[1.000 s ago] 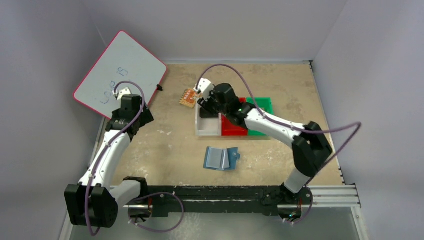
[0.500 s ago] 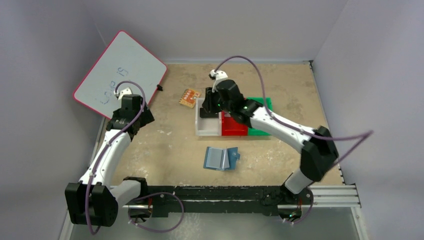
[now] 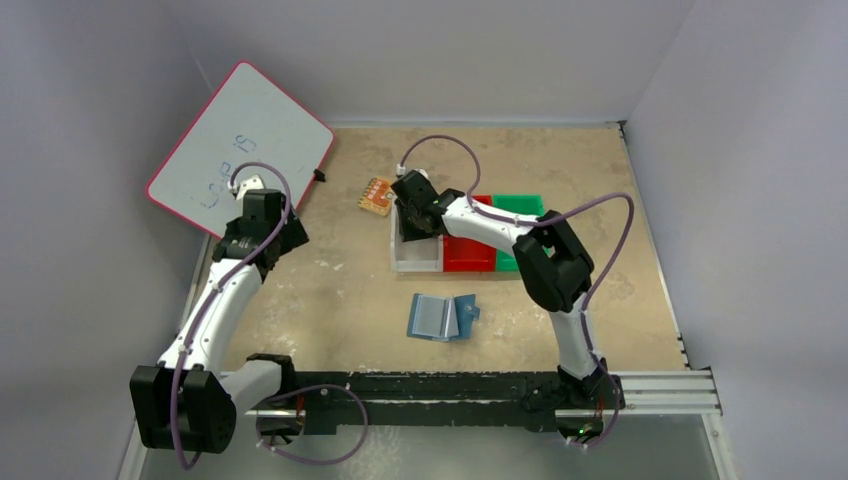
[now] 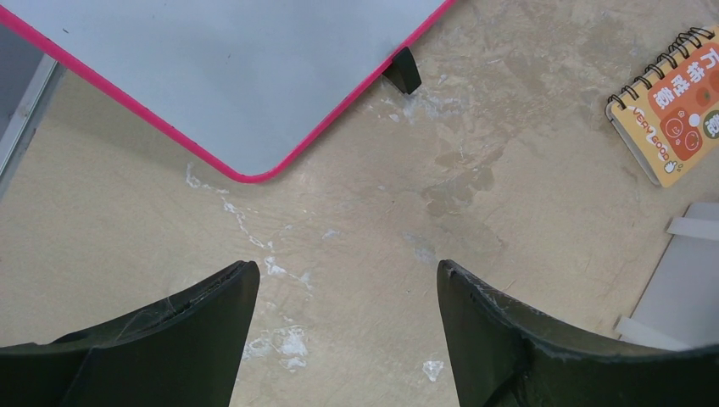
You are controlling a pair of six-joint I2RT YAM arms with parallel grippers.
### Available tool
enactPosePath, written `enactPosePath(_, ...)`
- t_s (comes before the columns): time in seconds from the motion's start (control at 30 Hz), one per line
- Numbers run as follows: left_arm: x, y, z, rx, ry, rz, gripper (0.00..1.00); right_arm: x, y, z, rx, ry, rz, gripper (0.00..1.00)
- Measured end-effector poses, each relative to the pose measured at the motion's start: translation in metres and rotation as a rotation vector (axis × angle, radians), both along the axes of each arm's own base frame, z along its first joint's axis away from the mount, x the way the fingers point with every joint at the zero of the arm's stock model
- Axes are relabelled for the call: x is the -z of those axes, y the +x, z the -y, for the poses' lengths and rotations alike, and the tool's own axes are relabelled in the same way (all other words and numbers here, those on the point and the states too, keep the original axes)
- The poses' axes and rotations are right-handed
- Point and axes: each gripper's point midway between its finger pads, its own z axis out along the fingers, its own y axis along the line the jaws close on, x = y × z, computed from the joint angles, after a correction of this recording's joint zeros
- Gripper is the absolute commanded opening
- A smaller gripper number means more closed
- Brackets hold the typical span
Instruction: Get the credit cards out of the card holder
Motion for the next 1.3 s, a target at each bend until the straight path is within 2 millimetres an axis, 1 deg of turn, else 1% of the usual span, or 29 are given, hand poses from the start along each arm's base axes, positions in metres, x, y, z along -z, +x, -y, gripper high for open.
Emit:
enactPosePath(0.07,0.0,0.0,0.0,0.0,0.0,0.0,0.77,0.003,0.008,-0.001,0.021,-0.014,0.009,0.29)
enactPosePath(0.13,0.0,0.0,0.0,0.0,0.0,0.0,0.77,0.007,0.012,0.001,0.035,-0.025,0.011,0.29)
enactPosePath(0.37,0.001,0.0,0.0,0.0,0.0,-0.002,0.76,0.026,0.016,0.007,0.078,-0.042,-0.019,0.28)
enactPosePath(0.47,0.001,0.0,0.0,0.0,0.0,-0.003,0.76,0.024,0.019,0.005,0.09,-0.028,-0.015,0.28)
enactPosePath(0.77,0.002,0.0,0.0,0.0,0.001,-0.007,0.76,0.025,0.022,0.007,0.131,-0.019,-0.016,0.28)
enactPosePath(0.9,0.003,0.0,0.0,0.001,0.001,-0.011,0.76,0.025,0.023,0.006,0.128,-0.017,-0.011,0.31)
enactPosePath(1.0,0.004,0.0,0.0,0.001,0.001,-0.013,0.76,0.02,0.024,0.004,0.113,-0.006,0.005,0.35)
enactPosePath(1.07,0.004,0.0,0.0,0.001,0.001,-0.013,0.76,0.009,0.02,0.004,0.094,0.01,0.018,0.38)
enactPosePath(1.13,0.004,0.001,0.0,0.001,0.001,-0.013,0.76,-0.013,0.014,0.006,0.076,0.037,0.047,0.43)
enactPosePath(1.17,0.004,0.001,0.0,0.001,0.001,-0.013,0.76,-0.029,0.01,0.007,0.069,0.057,0.069,0.46)
enactPosePath(1.3,0.004,0.001,0.0,0.001,0.001,-0.014,0.76,-0.093,-0.008,0.01,0.047,0.176,0.173,0.47)
